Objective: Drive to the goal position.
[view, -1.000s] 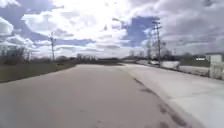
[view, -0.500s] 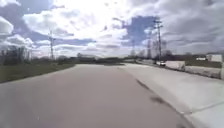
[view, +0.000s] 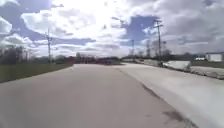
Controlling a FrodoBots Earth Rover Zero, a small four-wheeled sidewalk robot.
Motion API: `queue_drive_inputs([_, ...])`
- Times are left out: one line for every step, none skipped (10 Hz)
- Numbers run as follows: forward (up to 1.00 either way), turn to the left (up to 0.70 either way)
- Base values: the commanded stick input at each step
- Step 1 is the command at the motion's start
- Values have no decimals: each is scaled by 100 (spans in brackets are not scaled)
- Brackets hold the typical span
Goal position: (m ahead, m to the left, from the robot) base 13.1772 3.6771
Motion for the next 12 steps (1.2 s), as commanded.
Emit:
queue_drive_inputs([100,0])
queue_drive_inputs([100,0])
queue_drive_inputs([100,0])
queue_drive_inputs([100,0])
queue_drive_inputs([100,0])
queue_drive_inputs([100,0])
queue_drive_inputs([100,0])
queue_drive_inputs([100,0])
queue_drive_inputs([100,0])
queue_drive_inputs([100,0])
queue_drive_inputs([100,0])
queue_drive_inputs([100,0])
